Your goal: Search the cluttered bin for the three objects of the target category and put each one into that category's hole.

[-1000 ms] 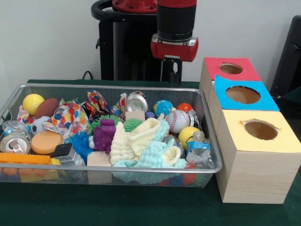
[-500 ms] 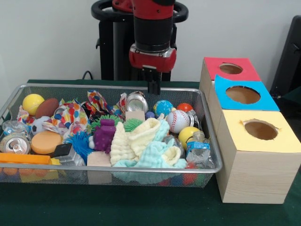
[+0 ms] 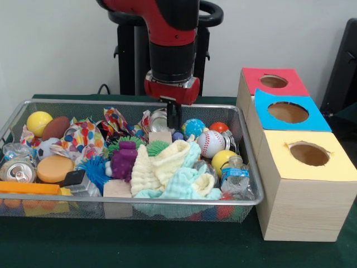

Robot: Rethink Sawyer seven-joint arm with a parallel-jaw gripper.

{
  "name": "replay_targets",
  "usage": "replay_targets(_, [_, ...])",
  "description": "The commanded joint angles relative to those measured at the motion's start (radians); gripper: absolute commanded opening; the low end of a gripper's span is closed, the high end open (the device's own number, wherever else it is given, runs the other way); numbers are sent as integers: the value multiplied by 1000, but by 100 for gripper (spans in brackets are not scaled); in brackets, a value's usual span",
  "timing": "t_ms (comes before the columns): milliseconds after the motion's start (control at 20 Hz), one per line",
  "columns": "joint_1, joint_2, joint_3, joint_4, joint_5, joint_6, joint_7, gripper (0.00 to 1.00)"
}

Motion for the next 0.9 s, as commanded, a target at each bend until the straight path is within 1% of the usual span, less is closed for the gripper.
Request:
replay_targets(50, [-64, 75, 74, -176, 39, 58, 132, 0])
replay_targets(100, [-70, 92, 72, -197, 35, 55, 124, 0])
replay_targets(250, [-89, 118, 82, -220, 25, 32, 116, 0])
replay_targets(400, [-78, 97, 68, -206, 13, 19, 130, 0])
replay_targets(500, [-73, 76, 66, -198, -5, 4, 125, 0])
replay_targets(600, [-61, 71, 55, -200, -22, -1, 117, 0])
replay_targets(750, [-33, 68, 20, -211, -29, 47, 109, 0])
replay_targets(800, [-29, 65, 16, -208, -33, 46, 108, 100])
replay_targets(900, [-23, 62, 6, -204, -35, 52, 109, 100])
